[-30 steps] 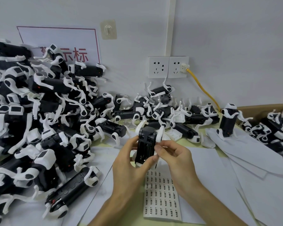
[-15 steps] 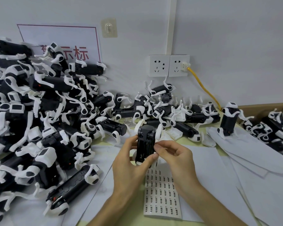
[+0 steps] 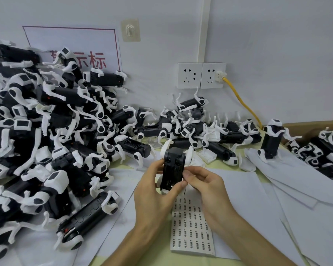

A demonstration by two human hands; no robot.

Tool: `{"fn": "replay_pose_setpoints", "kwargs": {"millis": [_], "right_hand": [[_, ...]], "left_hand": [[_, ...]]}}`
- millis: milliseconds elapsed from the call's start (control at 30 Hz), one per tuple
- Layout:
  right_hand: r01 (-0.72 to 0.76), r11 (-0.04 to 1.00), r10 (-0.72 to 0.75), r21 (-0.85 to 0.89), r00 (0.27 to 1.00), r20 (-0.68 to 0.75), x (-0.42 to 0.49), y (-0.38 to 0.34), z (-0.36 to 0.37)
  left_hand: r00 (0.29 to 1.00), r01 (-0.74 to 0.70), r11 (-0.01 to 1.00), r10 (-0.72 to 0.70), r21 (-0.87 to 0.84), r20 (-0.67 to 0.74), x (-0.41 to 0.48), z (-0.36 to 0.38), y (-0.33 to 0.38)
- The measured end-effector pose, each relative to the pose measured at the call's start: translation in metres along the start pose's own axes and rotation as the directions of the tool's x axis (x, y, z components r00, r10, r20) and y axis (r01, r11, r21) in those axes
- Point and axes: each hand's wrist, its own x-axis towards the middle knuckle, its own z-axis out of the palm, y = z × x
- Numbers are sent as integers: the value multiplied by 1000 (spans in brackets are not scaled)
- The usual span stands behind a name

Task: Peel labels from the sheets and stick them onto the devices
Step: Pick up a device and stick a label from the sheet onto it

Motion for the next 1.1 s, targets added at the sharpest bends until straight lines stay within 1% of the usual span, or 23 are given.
{"fn": "replay_pose_setpoints", "kwargs": {"millis": [200,267,333,433,567,667,733,867,967,1100], "right_hand": [[6,999,-7,42,1000,13,-1,2,2],[38,998,-38,46,999,3,-1,2,2],[92,996,-92,12,996,-1,-2,0,3],[137,990,-138,-45,990,-3,-5,0,4],[153,986,-156,-63,987,-40,-5,1,3],[129,990,-132,-53,990,-50,-2,0,2],[88,995,-90,-36,995,-49,0,0,2],[12,1000,-12,15,1000,7,1,-1,1],[9,999,-7,-40,999,50,1,-3,0],[1,992,12,-127,994,105,0,-7,0]], "left_hand": [[1000,12,1000,-12,-12,-6,2,0,-2],[999,32,998,-33,-48,-20,3,-1,-1],[999,37,997,-39,-69,-26,4,0,-1],[1000,21,999,-22,-48,-19,3,0,-3],[999,-25,1000,25,12,-38,2,2,-7],[998,-41,998,43,42,-52,1,3,-10],[998,-46,998,48,47,-52,1,3,-12],[997,-59,997,61,56,-35,2,3,-14],[995,-81,994,84,73,-44,2,3,-14],[985,-149,975,162,162,-67,2,1,-9]]}}
